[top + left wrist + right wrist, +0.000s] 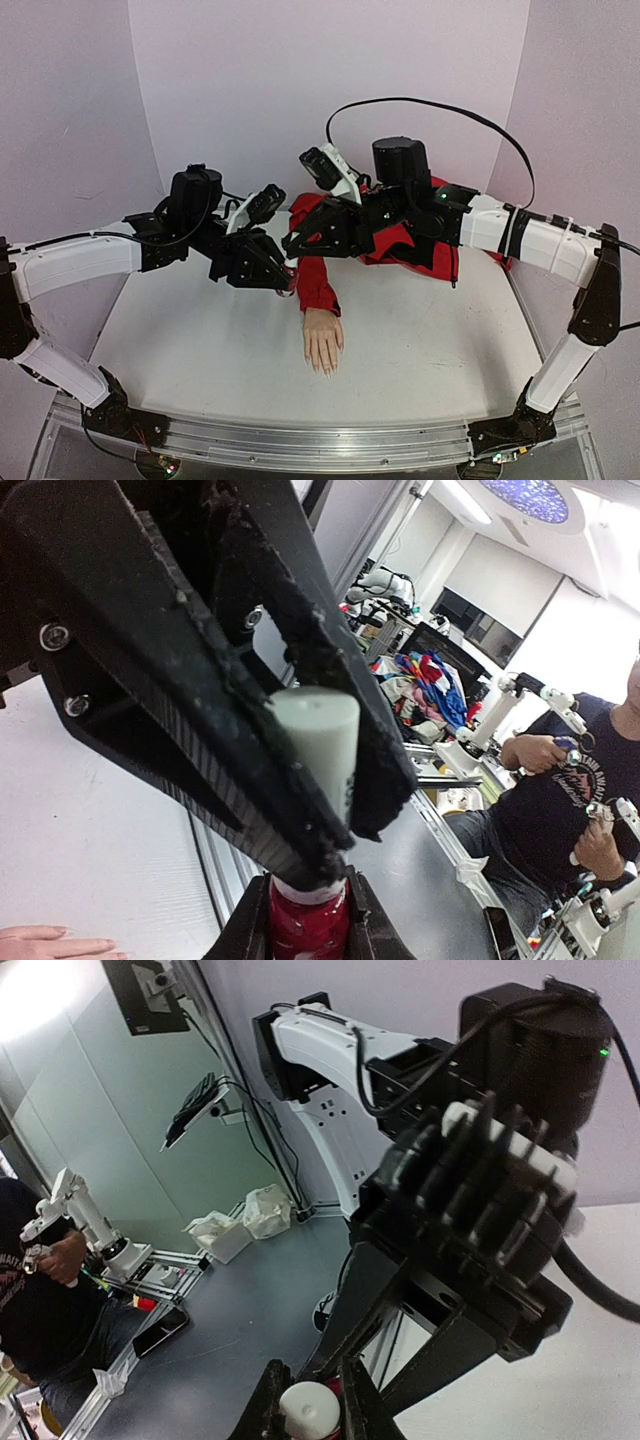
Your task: Paint the nails
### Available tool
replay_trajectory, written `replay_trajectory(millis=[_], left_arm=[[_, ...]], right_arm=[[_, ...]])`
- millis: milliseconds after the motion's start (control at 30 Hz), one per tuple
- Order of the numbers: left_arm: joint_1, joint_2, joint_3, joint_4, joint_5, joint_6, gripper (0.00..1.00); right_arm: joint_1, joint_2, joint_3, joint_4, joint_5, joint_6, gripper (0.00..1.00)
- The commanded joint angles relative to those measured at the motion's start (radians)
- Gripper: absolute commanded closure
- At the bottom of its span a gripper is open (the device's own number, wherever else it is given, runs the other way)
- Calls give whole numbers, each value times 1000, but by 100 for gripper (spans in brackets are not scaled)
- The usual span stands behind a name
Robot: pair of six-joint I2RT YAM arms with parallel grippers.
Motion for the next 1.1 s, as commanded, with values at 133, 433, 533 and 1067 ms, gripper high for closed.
replay_trajectory(millis=[133, 433, 533, 1067], left_arm=[[36, -5, 51, 87, -21, 8, 100], [-7, -158, -131, 79, -1055, 123, 100], [-49, -173, -141, 79, -1190, 169, 100], [-96, -64, -55, 78, -1290, 136, 100]], right_arm=[[-1, -18, 19, -20, -28, -25, 97], [-25, -110, -57, -47, 719, 79, 37], [-24, -109, -53, -32, 805, 174, 33], [20, 83, 131, -27, 936, 405, 51]])
